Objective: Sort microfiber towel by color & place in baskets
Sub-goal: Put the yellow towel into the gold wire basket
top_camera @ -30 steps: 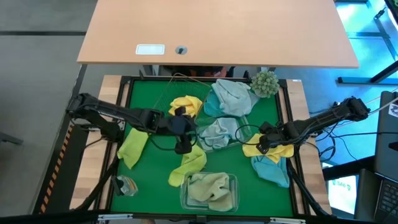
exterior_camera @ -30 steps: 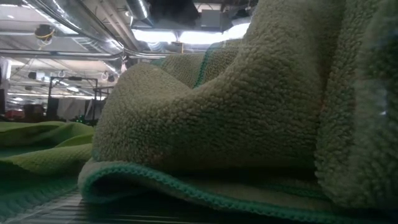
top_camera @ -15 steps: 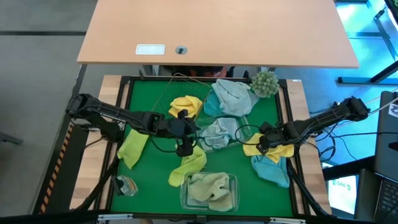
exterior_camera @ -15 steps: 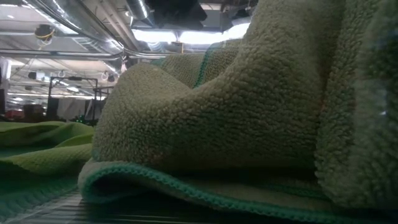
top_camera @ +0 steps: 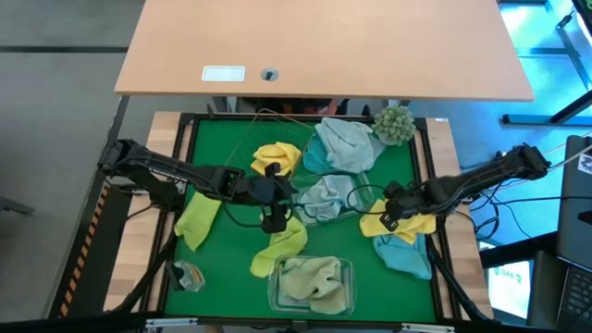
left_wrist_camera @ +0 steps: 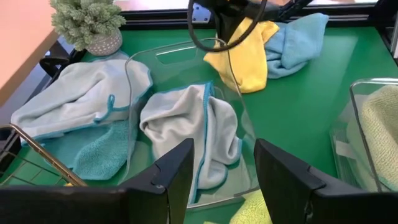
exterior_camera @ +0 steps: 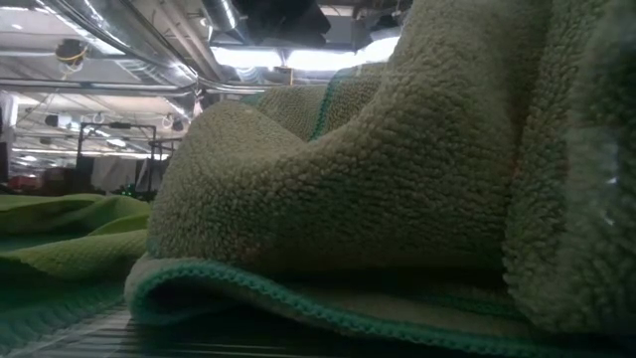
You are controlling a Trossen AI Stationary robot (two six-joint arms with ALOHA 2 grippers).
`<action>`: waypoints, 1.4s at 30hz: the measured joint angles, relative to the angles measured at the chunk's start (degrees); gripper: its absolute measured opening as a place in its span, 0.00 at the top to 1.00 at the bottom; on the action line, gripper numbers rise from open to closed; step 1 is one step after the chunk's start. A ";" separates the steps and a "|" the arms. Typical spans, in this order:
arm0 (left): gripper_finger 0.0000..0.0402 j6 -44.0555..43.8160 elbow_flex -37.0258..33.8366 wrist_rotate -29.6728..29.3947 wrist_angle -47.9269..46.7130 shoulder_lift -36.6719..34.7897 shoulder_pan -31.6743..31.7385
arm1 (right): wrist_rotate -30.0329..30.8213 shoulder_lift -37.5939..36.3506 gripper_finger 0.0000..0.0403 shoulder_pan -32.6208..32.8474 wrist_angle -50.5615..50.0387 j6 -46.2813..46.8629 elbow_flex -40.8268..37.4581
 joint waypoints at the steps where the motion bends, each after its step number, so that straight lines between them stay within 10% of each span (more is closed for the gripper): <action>1: 0.59 0.06 0.00 0.00 -0.04 -0.04 -0.02 | 0.00 0.00 0.98 0.00 -1.07 -0.26 1.07; 19: 0.59 1.60 -2.89 -1.36 -4.70 -12.49 -3.38 | 12.01 -0.02 0.99 0.00 -17.25 -9.88 31.34; 31: 0.59 -2.01 -20.34 -5.06 11.53 -21.31 -5.29 | 19.22 0.63 1.00 -0.69 8.90 -38.43 39.27; 42: 0.59 -3.34 -21.35 -4.68 11.96 -22.67 -5.40 | 2.40 10.83 1.00 -15.29 33.10 -57.70 39.28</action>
